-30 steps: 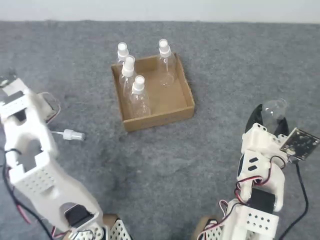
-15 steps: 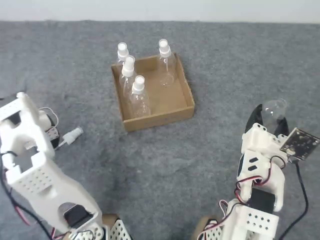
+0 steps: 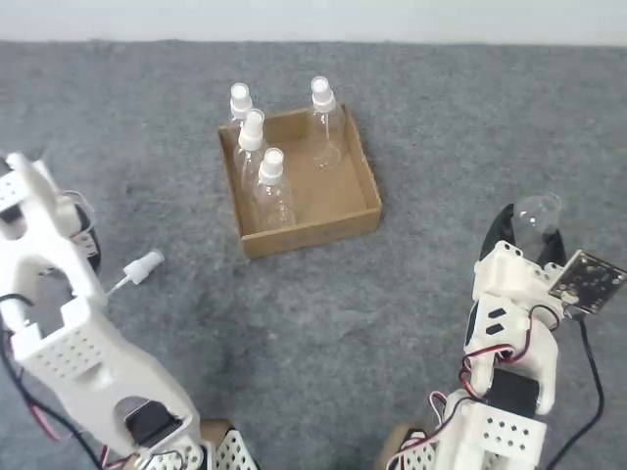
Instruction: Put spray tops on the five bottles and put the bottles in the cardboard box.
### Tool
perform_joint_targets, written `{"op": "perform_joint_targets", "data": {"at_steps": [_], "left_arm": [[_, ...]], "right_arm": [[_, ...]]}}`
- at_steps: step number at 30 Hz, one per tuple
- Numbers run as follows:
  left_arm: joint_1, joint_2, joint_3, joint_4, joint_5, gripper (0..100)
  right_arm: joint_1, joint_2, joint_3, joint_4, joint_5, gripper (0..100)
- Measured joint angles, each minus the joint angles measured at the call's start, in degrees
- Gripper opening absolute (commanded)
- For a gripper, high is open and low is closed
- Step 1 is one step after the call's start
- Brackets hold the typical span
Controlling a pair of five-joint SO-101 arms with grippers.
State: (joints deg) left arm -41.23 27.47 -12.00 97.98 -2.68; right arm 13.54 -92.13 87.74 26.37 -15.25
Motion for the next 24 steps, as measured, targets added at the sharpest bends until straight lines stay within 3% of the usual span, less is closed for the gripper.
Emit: {"op": "perform_joint_targets", "data": {"at_steps": [5, 12, 24], "left_arm": [[0.00, 0.00, -2.20, 0.18, -10.02, 5], [1.49, 0.00, -3.16, 0.35, -16.26, 19], [7.82, 0.00, -3.43, 0.35, -40.53, 19]], "right_arm": [[0.00, 0.00, 0.00, 0.00, 0.00, 6.9], [0.00, 0.00, 0.00, 0.00, 0.00, 6.9], [0.00, 0.00, 0.26, -0.53, 0.00, 6.9]]}}
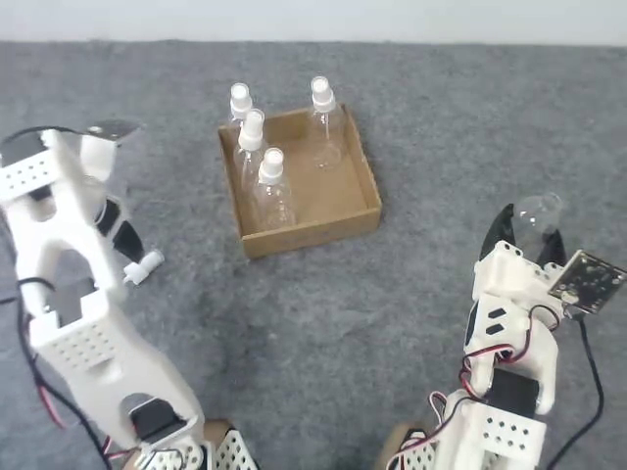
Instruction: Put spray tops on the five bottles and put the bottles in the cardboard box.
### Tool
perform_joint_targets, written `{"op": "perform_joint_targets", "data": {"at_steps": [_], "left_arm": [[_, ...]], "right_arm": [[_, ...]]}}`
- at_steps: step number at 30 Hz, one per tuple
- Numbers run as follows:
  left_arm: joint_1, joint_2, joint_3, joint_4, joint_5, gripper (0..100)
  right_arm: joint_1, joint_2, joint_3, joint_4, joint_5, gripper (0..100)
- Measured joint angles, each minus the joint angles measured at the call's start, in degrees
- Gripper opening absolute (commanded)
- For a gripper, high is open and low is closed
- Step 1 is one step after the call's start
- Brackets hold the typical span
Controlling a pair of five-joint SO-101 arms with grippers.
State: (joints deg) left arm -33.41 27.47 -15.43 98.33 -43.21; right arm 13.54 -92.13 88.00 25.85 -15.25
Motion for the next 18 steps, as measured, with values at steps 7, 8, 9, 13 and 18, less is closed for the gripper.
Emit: {"op": "perform_joint_targets", "data": {"at_steps": [7, 8, 9, 13, 18], "left_arm": [[2.90, 0.00, 1.23, 0.09, -12.04, 19], [3.34, 0.00, 1.41, 0.09, -13.01, 19], [3.69, 0.00, 1.41, 0.09, -13.71, 19], [4.75, 1.14, 1.41, 0.09, -14.42, 19], [5.45, 7.82, 1.41, -0.35, -14.42, 15]], "right_arm": [[0.00, 0.00, 0.88, -1.14, 0.00, 6.9], [0.00, 0.00, 0.88, -1.14, 0.00, 6.9], [0.00, 0.00, 0.88, -1.14, 0.00, 6.9], [0.00, 0.00, 1.14, -1.32, 0.00, 6.9], [0.00, 0.00, 1.49, -1.58, 0.00, 6.9]]}}
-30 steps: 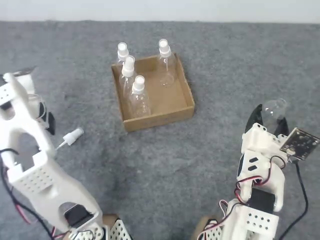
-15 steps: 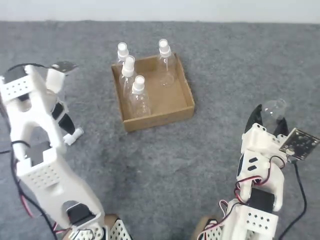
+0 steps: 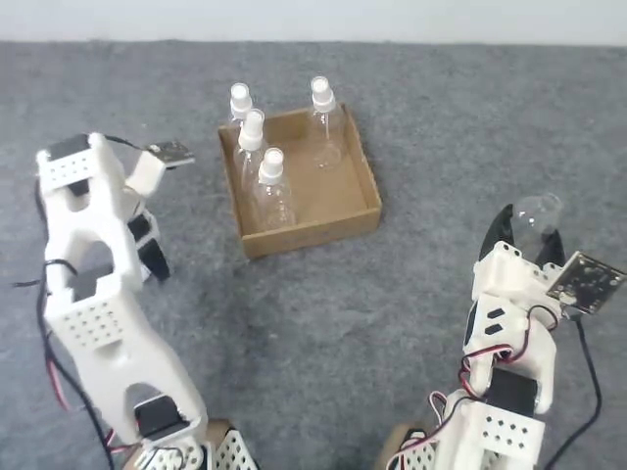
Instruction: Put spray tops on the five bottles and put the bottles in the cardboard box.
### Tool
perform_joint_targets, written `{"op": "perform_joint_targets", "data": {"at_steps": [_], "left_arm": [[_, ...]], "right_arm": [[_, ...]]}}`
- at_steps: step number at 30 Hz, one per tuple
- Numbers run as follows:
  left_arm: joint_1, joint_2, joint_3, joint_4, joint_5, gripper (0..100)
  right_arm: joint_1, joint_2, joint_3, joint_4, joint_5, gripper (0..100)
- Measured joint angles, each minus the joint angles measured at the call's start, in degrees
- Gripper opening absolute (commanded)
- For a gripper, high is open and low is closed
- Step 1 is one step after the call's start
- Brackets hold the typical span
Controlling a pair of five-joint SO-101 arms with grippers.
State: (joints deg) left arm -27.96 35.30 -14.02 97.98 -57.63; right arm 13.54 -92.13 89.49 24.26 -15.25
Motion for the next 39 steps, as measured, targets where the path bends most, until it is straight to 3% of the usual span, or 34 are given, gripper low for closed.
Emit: {"op": "perform_joint_targets", "data": {"at_steps": [12, 19, 25, 32, 39], "left_arm": [[0.09, 4.04, 0.00, -2.81, 0.00, 1], [0.09, 4.04, -1.49, 0.00, 0.00, 1], [0.09, 4.04, -5.63, 0.35, 5.36, 1], [0.09, 3.96, -5.89, 0.35, 6.77, 1], [0.09, -6.24, -3.60, 0.35, 10.55, 1]], "right_arm": [[-1.23, 0.00, 0.00, 0.00, 0.00, 6.9], [-1.23, 0.00, 0.00, 0.00, 0.00, 6.9], [-1.23, 0.00, 0.00, 0.00, 0.09, 6.9], [-1.23, 0.00, 0.00, 0.00, 0.09, 6.9], [-1.23, 0.00, 0.00, 0.00, 0.09, 6.9]]}}
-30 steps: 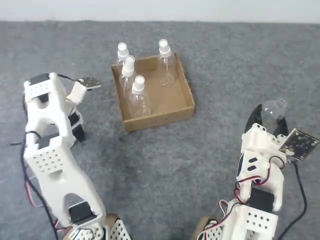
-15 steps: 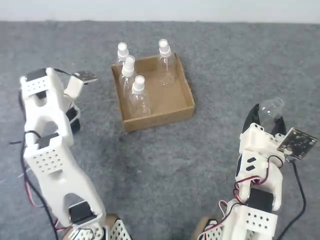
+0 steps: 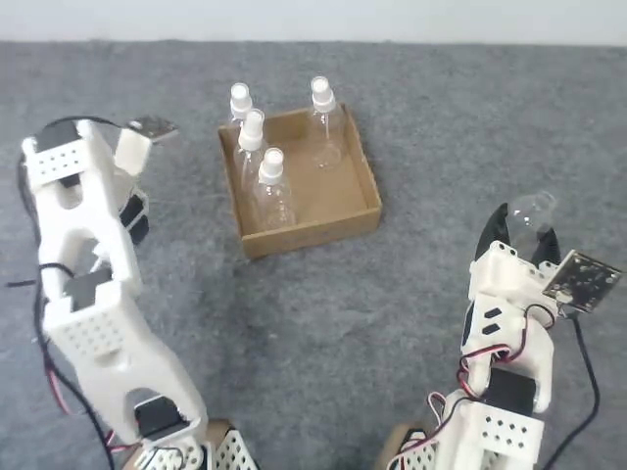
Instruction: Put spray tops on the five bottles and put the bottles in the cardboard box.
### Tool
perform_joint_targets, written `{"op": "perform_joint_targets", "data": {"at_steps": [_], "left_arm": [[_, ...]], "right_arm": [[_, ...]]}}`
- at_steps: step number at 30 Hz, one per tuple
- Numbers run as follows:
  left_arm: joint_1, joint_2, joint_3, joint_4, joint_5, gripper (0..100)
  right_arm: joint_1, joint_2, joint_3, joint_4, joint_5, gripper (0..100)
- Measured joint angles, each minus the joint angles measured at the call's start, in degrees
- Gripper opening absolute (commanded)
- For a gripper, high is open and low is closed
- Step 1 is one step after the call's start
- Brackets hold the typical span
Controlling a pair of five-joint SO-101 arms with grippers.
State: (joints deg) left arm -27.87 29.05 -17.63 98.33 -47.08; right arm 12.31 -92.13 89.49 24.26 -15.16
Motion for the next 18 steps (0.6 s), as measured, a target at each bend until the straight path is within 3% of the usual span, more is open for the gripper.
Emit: {"op": "perform_joint_targets", "data": {"at_steps": [11, 18], "left_arm": [[0.09, -17.49, 8.35, 0.18, 6.42, 1], [4.66, -28.57, 17.05, 0.26, 11.52, 1]], "right_arm": [[0.00, 0.00, 0.00, 0.00, 0.00, 6.9], [0.00, 0.00, 0.00, 0.00, 0.00, 6.9]]}}
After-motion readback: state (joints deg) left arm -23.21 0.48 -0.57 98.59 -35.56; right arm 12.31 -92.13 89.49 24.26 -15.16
